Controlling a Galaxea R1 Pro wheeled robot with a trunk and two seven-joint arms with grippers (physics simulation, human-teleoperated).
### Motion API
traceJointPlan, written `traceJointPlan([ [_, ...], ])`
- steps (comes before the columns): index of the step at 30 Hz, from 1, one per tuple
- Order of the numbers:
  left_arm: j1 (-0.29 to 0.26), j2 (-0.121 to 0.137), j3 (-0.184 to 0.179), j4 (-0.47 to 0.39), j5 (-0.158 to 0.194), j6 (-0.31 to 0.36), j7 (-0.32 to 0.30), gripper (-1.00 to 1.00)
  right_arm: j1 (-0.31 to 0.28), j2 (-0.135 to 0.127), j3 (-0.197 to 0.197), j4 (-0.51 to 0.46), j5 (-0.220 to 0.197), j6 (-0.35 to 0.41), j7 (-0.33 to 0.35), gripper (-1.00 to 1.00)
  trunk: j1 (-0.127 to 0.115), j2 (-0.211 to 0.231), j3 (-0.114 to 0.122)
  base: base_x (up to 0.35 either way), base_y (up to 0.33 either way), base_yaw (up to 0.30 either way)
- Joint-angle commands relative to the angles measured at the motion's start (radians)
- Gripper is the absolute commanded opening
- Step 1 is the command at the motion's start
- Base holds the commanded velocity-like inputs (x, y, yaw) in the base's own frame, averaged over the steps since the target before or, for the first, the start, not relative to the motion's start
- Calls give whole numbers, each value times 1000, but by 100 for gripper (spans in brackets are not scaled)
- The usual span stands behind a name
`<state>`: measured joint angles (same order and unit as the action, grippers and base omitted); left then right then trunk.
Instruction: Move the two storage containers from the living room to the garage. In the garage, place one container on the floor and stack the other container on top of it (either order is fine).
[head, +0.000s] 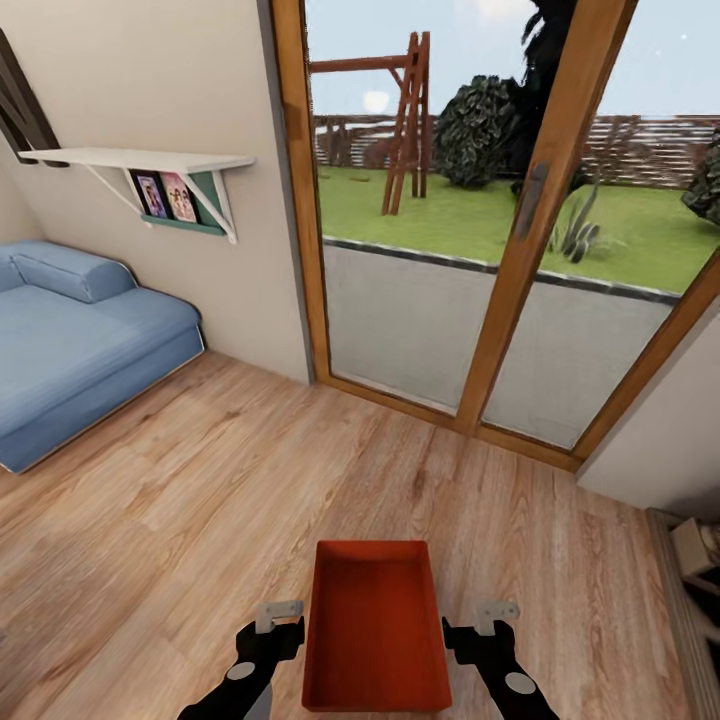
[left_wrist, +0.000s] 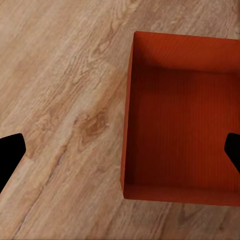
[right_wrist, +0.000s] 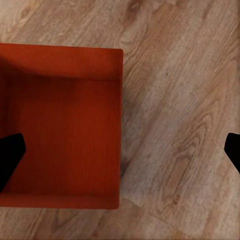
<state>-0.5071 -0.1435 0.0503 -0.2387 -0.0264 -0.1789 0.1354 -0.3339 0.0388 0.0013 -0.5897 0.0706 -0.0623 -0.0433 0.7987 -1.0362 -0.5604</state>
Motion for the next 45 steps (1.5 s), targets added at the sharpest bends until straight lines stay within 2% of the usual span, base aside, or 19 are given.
traceJointPlan([
  [1, -1, -1, 5, 1, -3, -4, 1, 100, -1, 1, 0, 1, 7, -2, -5, 100, 4, -8, -4, 0, 0, -27],
  [29, -1, -1, 5, 1, -3, -1, 1, 100, -1, 1, 5, 1, 10, -1, -1, 100, 111, -204, -92, 0, 0, -1],
  [40, -1, -1, 5, 1, -3, -2, 1, 100, -1, 1, 5, 1, 9, -1, -1, 100, 153, -281, -141, 0, 0, 0],
  [45, -1, -1, 5, 1, -3, -2, 1, 100, -1, 1, 5, 1, 8, -1, -1, 100, 153, -281, -149, 0, 0, 0],
])
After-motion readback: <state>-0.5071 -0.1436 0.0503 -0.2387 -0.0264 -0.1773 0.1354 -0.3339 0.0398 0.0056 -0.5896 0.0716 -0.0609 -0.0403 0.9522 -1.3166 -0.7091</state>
